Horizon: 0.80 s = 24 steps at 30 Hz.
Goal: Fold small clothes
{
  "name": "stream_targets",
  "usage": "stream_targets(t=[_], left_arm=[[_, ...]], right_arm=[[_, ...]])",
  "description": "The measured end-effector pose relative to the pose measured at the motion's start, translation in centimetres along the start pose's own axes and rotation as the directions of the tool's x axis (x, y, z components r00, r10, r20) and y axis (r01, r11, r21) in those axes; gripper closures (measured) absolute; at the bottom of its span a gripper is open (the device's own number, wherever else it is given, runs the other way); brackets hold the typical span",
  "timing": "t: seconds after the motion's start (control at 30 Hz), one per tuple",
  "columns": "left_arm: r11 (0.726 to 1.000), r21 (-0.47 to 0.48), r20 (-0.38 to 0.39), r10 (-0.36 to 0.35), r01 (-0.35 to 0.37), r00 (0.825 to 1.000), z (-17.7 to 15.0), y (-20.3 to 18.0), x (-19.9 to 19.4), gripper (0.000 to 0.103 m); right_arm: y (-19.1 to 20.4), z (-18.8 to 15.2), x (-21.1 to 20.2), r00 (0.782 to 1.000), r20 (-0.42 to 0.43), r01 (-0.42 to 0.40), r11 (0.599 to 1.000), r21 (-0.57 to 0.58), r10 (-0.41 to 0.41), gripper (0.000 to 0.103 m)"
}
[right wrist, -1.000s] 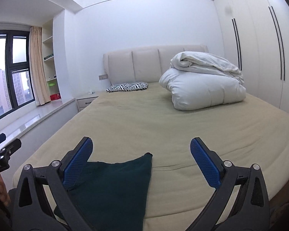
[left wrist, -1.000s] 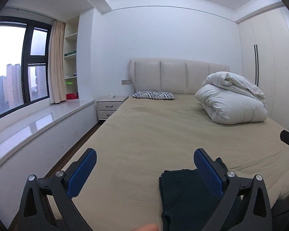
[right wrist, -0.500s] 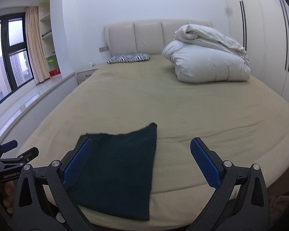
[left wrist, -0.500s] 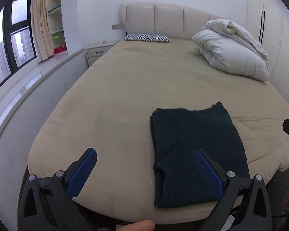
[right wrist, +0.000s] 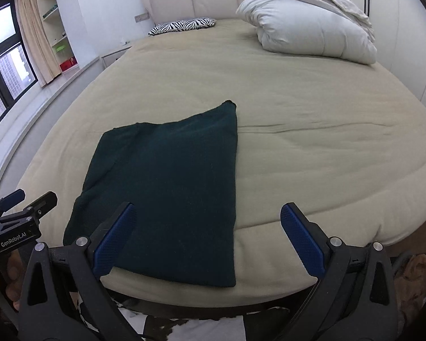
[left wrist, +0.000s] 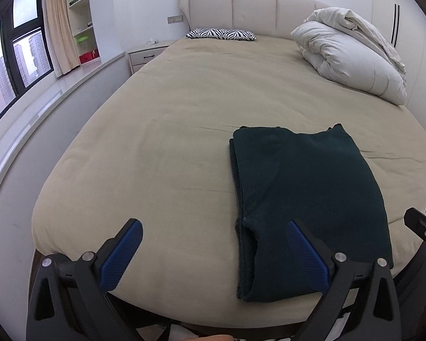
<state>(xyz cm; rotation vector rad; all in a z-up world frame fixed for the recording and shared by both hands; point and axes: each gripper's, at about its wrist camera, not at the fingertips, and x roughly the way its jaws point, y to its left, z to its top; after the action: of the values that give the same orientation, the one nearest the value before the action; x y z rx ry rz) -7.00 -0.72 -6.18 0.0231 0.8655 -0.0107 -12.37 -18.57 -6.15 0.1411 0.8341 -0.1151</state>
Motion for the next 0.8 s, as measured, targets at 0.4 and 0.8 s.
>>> stream_targets(t=[0.4, 0.8], left_arm=[[1.000, 0.019, -0.023, 0.001, -0.001, 1.000, -0.65, -0.35, 0.87, 0.000], [1.000, 0.020, -0.024, 0.003, -0.002, 1.000, -0.61, -0.24, 0.91, 0.000]], right_arm=[[-0.09, -0.01, 0.46, 1.000, -0.008, 0.022, 1.000, -0.012, -0.022, 0.000], [0.13, 0.14, 0.28, 1.000, -0.013, 0.017, 1.000, -0.015, -0.017, 0.000]])
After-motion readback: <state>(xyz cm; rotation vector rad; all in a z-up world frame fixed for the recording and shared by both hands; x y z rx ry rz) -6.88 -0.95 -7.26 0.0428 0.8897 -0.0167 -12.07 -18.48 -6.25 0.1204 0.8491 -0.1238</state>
